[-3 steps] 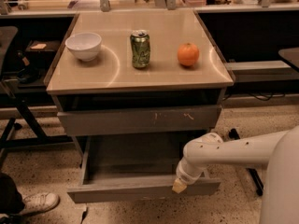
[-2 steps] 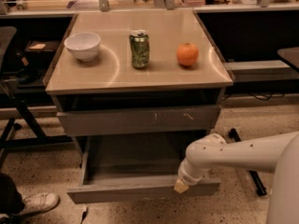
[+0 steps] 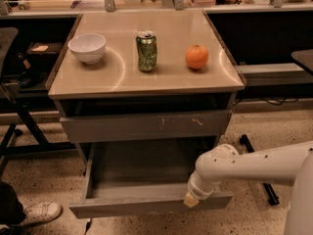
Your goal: Open middle drawer
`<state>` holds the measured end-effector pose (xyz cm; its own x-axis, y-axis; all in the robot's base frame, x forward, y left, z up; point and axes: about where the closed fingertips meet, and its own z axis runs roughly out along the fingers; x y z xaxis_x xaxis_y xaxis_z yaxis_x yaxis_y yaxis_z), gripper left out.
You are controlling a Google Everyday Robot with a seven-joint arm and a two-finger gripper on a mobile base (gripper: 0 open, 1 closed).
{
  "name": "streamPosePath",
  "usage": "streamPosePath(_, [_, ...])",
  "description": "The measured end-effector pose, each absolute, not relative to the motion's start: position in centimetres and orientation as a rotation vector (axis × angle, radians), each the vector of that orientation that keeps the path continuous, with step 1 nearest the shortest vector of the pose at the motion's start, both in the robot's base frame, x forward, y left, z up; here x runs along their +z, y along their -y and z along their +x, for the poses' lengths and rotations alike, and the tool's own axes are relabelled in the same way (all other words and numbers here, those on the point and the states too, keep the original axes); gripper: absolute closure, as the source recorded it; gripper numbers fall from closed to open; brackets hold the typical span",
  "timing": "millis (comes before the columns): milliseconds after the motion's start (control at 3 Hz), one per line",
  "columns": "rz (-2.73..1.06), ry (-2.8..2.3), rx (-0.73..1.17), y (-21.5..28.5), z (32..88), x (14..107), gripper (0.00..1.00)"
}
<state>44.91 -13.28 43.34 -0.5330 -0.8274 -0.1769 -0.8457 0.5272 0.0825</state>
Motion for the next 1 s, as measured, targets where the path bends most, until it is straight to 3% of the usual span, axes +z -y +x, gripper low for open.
streamPosePath(1000, [-1.427, -2.674, 0.231, 13.64, 43.44, 43.47, 1.0])
